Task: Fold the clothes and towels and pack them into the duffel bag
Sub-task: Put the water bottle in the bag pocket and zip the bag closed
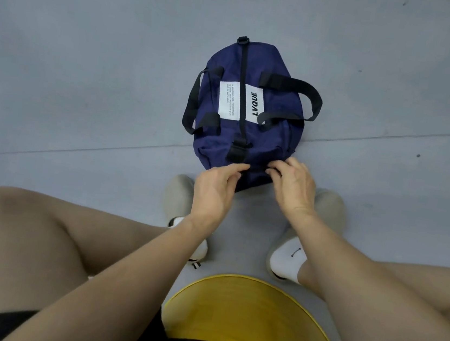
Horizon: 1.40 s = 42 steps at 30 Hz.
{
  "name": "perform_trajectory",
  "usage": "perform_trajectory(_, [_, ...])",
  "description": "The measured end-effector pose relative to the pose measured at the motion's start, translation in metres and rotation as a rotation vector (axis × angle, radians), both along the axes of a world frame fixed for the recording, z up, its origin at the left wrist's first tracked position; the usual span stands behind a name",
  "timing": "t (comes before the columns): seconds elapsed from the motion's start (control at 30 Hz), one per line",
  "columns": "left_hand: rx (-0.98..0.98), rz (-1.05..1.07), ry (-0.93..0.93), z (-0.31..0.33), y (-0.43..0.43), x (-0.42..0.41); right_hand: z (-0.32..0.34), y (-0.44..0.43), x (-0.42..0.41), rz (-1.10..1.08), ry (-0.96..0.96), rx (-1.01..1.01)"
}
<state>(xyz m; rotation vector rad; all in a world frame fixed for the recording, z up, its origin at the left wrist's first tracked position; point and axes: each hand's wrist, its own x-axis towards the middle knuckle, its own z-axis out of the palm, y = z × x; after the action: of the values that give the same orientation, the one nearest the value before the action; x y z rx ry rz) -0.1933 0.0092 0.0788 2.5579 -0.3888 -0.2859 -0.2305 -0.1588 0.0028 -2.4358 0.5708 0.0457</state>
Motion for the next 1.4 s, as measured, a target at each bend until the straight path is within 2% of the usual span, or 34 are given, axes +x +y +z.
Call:
perform_trajectory(0.23, [-0.148, 0.372, 0.127, -0.003, -0.004, -0.021, 0.007, 0.005, -0.002, -0.154, 0.131, 0.078])
perform_trajectory(0.33, [-0.17, 0.404, 0.169, 0.002, -0.008, -0.026, 0.014, 0.0, -0.007, -0.215, 0.179, 0.093])
perform_trajectory(0.43, [-0.199, 0.438, 0.176, 0.002, 0.001, -0.024, 0.031, 0.009, -0.009, -0.058, 0.032, 0.007])
perform_trajectory(0.5, [-0.217, 0.42, 0.181, 0.0, 0.008, -0.023, 0.044, 0.024, -0.007, 0.144, -0.091, -0.043])
perform_trajectory(0.6, [-0.255, 0.407, 0.208, 0.002, 0.017, -0.022, 0.051, 0.037, -0.002, 0.276, -0.088, -0.089])
perform_trajectory(0.8, [-0.289, 0.389, 0.23, -0.004, 0.021, -0.015, 0.044, 0.044, 0.012, 0.255, -0.087, -0.179])
perform_trajectory(1.0, [-0.261, 0.338, 0.112, -0.011, 0.026, -0.012, 0.041, 0.03, 0.02, 0.413, -0.19, -0.356])
perform_trajectory(1.17, [-0.259, 0.347, 0.088, -0.013, 0.024, -0.005, 0.043, 0.023, 0.024, 0.469, -0.132, -0.388])
perform_trajectory(1.27, [-0.232, 0.328, 0.079, -0.013, 0.023, -0.006, 0.046, 0.025, 0.02, 0.433, -0.078, -0.387])
perform_trajectory(1.4, [-0.281, 0.343, 0.103, -0.009, 0.026, -0.008, 0.051, 0.036, 0.015, 0.469, -0.024, -0.382])
